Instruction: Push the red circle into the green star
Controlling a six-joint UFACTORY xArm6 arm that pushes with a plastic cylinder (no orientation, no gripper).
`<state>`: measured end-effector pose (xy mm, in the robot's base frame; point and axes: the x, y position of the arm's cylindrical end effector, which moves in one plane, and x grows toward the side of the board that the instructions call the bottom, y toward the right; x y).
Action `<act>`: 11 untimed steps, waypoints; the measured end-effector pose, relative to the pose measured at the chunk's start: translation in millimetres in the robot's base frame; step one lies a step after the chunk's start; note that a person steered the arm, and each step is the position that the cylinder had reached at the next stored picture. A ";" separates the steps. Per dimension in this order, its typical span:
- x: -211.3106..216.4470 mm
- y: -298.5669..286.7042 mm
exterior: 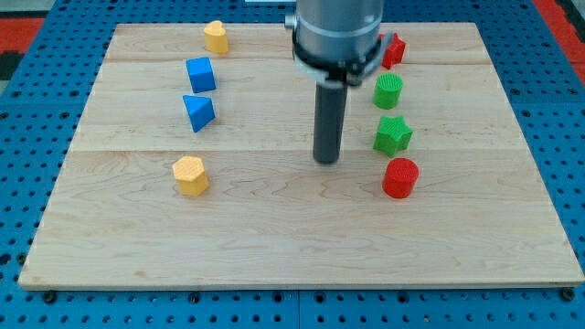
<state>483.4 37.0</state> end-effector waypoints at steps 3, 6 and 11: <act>46.7 83.5; -7.3 95.6; -91.1 96.3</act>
